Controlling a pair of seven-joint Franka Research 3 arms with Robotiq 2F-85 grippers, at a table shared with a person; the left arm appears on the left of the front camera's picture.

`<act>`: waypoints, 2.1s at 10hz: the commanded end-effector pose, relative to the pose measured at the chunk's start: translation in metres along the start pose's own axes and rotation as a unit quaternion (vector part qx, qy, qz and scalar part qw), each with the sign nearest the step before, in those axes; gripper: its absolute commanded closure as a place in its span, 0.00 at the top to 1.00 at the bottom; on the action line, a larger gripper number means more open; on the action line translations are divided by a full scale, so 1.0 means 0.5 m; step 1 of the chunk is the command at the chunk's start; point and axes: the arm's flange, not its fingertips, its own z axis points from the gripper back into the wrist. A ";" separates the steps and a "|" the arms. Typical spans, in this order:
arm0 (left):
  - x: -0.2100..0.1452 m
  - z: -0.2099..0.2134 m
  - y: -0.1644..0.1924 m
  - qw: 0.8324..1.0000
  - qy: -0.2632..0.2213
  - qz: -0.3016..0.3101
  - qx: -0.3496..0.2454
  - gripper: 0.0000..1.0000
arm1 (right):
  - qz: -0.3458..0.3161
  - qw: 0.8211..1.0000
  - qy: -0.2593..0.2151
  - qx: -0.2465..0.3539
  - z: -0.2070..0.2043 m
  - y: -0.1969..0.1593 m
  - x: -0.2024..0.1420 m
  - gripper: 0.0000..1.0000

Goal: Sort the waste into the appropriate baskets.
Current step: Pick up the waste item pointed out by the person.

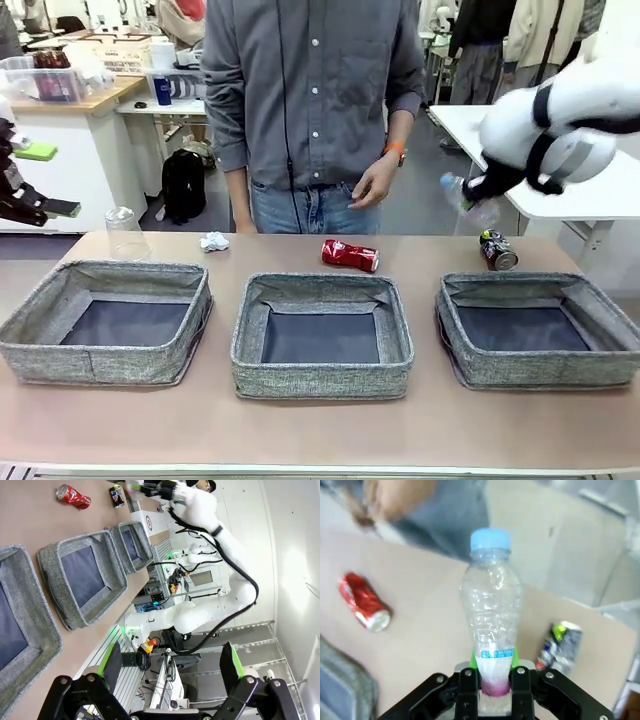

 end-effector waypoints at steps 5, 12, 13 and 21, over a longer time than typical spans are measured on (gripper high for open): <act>0.002 0.000 -0.004 1.000 -0.005 -0.004 -0.003 1.00 | -0.103 0.988 0.114 0.008 0.356 0.266 -0.260 0.00; 0.002 0.000 -0.004 1.000 -0.005 -0.004 -0.003 1.00 | -0.018 0.995 0.078 0.056 0.360 0.382 -0.186 0.22; 0.002 0.000 -0.004 1.000 -0.005 -0.004 -0.003 1.00 | 0.008 0.997 0.065 0.043 0.408 0.463 -0.128 0.22; 0.002 0.000 -0.004 1.000 -0.005 -0.004 -0.003 1.00 | -0.109 0.979 0.173 -0.028 0.657 0.858 0.053 0.22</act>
